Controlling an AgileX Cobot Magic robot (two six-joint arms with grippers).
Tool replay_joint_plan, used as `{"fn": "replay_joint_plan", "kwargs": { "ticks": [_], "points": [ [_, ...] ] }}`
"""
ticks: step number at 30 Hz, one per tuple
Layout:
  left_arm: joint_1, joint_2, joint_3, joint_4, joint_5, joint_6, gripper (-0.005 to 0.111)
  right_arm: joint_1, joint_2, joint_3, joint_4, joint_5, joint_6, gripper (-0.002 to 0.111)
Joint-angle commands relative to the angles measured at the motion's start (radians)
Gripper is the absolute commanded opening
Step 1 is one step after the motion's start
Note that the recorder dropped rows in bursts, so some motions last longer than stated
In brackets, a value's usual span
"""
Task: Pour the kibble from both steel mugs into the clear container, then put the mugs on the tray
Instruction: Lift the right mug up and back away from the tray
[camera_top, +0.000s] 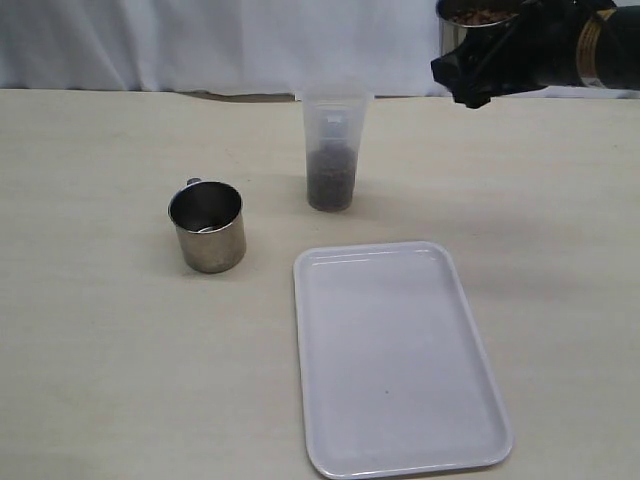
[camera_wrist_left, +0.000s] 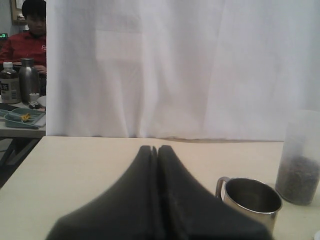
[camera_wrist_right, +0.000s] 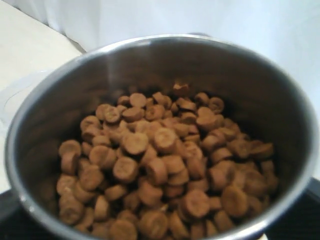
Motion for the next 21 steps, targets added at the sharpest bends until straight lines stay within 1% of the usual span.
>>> {"fn": "replay_joint_plan", "kwargs": {
  "ticks": [1, 12, 14, 16, 18, 21],
  "points": [
    [0.003, -0.003, 0.003, 0.000, -0.014, -0.007, 0.000, 0.004, -0.002, -0.010, 0.007, 0.018, 0.040, 0.005],
    [0.003, -0.003, 0.003, 0.000, -0.014, -0.007, 0.000, 0.002, -0.002, -0.010, 0.025, 0.023, 0.026, 0.005],
    [0.003, -0.003, 0.003, 0.000, -0.014, -0.007, 0.000, 0.002, -0.002, 0.008, 0.255, 0.035, -0.182, 0.005],
    [0.003, -0.003, 0.003, 0.000, -0.014, -0.007, 0.000, 0.002, -0.002, 0.029, 0.519, 0.027, -0.433, 0.005],
    [0.003, -0.003, 0.003, 0.000, -0.014, -0.007, 0.000, 0.007, -0.002, 0.041, 0.663, 0.035, -0.594, 0.005],
    [0.003, -0.003, 0.003, 0.000, -0.014, -0.007, 0.000, 0.036, -0.002, 0.053, 0.943, 0.132, -0.915, 0.005]
  ]
}}
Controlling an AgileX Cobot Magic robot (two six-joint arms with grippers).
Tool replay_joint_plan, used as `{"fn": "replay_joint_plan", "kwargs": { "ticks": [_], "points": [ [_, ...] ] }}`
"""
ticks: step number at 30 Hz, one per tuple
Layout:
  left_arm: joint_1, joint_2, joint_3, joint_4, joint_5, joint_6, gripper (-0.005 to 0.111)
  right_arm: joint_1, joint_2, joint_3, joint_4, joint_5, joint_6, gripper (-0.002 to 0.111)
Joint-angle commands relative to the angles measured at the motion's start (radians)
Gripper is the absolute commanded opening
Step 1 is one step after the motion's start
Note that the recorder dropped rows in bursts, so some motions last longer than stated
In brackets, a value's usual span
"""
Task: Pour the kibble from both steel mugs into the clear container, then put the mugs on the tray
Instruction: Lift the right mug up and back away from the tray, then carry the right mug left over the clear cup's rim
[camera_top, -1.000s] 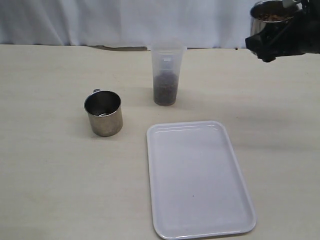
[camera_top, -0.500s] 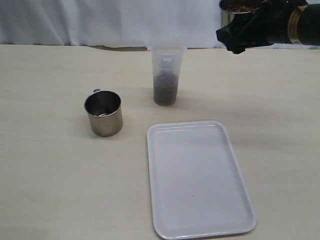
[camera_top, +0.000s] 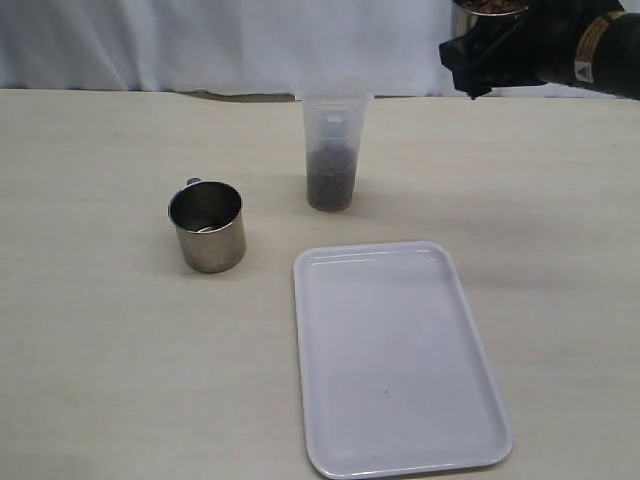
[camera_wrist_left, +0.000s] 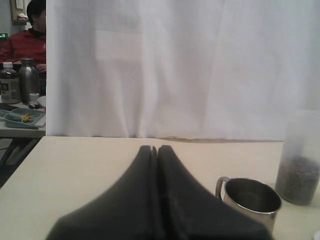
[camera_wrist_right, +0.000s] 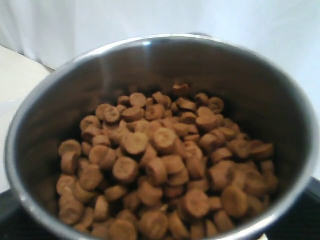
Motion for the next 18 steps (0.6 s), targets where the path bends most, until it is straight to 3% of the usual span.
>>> {"fn": "replay_joint_plan", "kwargs": {
  "ticks": [1, 2, 4, 6, 9, 18],
  "points": [
    [0.003, -0.003, 0.003, 0.000, -0.014, -0.007, 0.000, 0.043, -0.005, 0.011, 0.478, 0.124, -0.554, 0.005],
    [0.003, -0.003, 0.003, 0.000, -0.014, -0.007, 0.000, 0.064, -0.005, 0.011, 0.658, 0.168, -0.777, 0.005],
    [0.003, -0.003, 0.003, 0.000, -0.014, -0.007, 0.000, 0.094, -0.006, 0.011, 0.852, 0.199, -0.997, 0.005],
    [0.003, -0.003, 0.003, 0.000, -0.014, -0.007, 0.000, 0.111, -0.006, 0.009, 0.898, 0.251, -1.073, 0.005],
    [0.003, -0.003, 0.003, 0.000, -0.014, -0.007, 0.000, 0.112, -0.006, -0.022, 0.905, 0.348, -1.090, 0.005],
    [0.003, -0.003, 0.003, 0.000, -0.014, -0.007, 0.000, 0.177, 0.014, -0.102, 0.912, 0.418, -1.167, 0.005]
  ]
}}
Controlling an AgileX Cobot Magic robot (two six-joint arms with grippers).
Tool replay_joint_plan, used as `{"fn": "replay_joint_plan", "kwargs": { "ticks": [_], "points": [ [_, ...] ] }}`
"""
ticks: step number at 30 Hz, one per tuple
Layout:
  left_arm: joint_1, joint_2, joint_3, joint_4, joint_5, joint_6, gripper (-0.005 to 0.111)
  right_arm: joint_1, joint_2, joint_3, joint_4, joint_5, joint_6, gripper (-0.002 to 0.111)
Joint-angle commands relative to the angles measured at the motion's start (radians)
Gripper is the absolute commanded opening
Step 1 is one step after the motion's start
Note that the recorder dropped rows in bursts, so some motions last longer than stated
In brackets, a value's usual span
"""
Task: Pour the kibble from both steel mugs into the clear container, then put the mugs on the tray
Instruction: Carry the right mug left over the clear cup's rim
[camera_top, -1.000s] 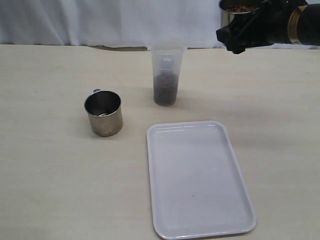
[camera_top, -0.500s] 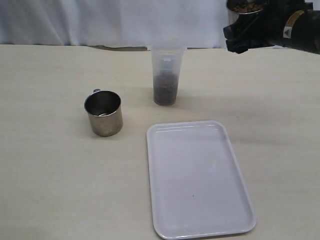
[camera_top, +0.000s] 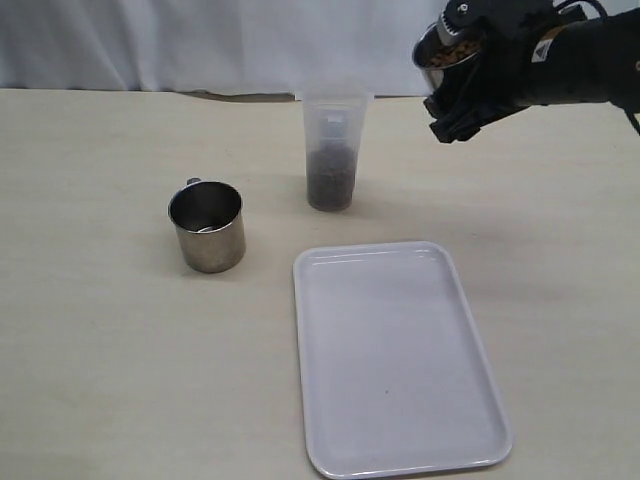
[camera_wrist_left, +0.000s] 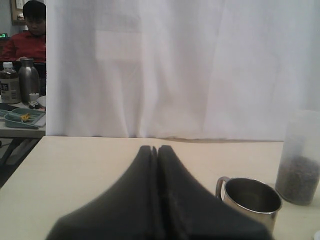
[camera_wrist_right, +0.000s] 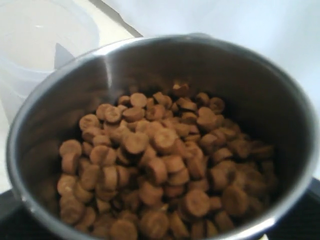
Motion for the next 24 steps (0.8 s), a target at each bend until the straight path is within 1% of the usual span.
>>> {"fn": "replay_joint_plan", "kwargs": {
  "ticks": [1, 6, 21, 24],
  "points": [
    [0.003, -0.003, 0.003, 0.000, -0.014, -0.007, 0.000, 0.030, 0.025, -0.068, 0.022, 0.030, -0.017, 0.005],
    [0.003, -0.003, 0.003, 0.000, -0.014, -0.007, 0.000, 0.030, 0.083, -0.144, 0.032, 0.104, -0.029, 0.005],
    [0.003, -0.003, 0.003, 0.000, -0.014, -0.007, 0.000, 0.030, 0.185, -0.312, 0.032, 0.182, -0.099, 0.005],
    [0.003, -0.003, 0.003, 0.000, -0.014, -0.007, 0.000, 0.030, 0.204, -0.352, 0.032, 0.233, -0.124, 0.005]
  ]
}}
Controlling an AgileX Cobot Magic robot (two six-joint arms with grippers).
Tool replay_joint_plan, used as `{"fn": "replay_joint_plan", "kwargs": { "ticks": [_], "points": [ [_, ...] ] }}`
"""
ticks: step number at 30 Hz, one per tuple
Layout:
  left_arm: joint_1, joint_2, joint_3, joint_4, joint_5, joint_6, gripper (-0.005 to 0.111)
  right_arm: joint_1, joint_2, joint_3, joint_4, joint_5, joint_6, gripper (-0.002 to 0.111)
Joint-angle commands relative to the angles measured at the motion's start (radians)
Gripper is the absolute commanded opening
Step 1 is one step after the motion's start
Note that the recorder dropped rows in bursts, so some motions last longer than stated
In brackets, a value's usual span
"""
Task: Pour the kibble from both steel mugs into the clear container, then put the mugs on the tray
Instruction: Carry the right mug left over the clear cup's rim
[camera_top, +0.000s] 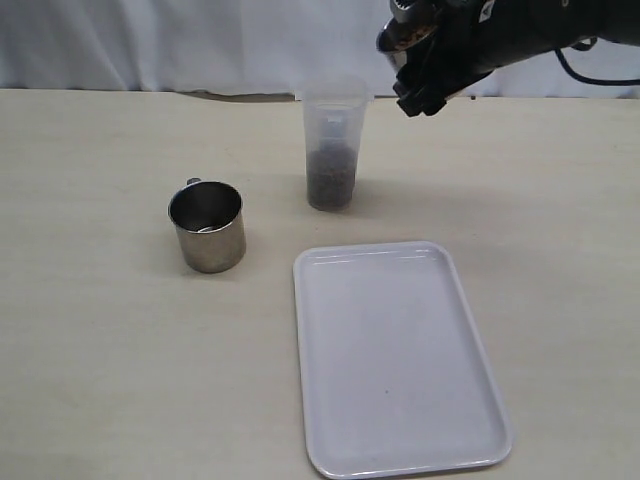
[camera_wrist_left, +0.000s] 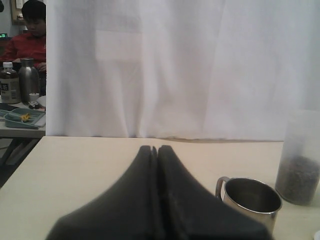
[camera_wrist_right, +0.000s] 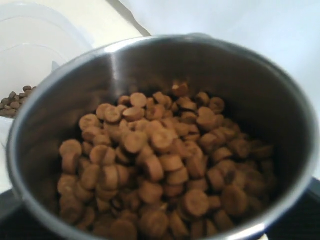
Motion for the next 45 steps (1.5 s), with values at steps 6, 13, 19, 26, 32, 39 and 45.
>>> {"fn": "replay_joint_plan", "kwargs": {
  "ticks": [6, 13, 19, 26, 32, 39, 45],
  "points": [
    [0.003, -0.003, 0.003, 0.000, -0.014, -0.007, 0.000, 0.002, 0.031, -0.101, 0.004, 0.066, -0.057, 0.005],
    [0.003, -0.003, 0.003, 0.000, -0.014, -0.007, 0.000, 0.002, 0.031, -0.150, -0.079, 0.122, -0.053, 0.005],
    [0.003, -0.003, 0.003, 0.000, -0.014, -0.007, 0.000, 0.014, 0.031, -0.150, -0.102, 0.111, -0.053, 0.005],
    [0.003, -0.003, 0.003, 0.000, -0.014, -0.007, 0.000, 0.085, 0.050, -0.151, -0.269, 0.089, 0.034, 0.005],
    [0.003, -0.003, 0.003, 0.000, -0.014, -0.007, 0.000, 0.121, 0.076, -0.151, -0.497, 0.097, 0.201, 0.005],
    [0.003, -0.003, 0.003, 0.000, -0.014, -0.007, 0.000, 0.127, 0.087, -0.151, -0.559, 0.097, 0.228, 0.005],
    [0.003, -0.003, 0.003, 0.000, -0.014, -0.007, 0.000, 0.130, 0.089, -0.159, -0.592, 0.062, 0.257, 0.005]
  ]
}}
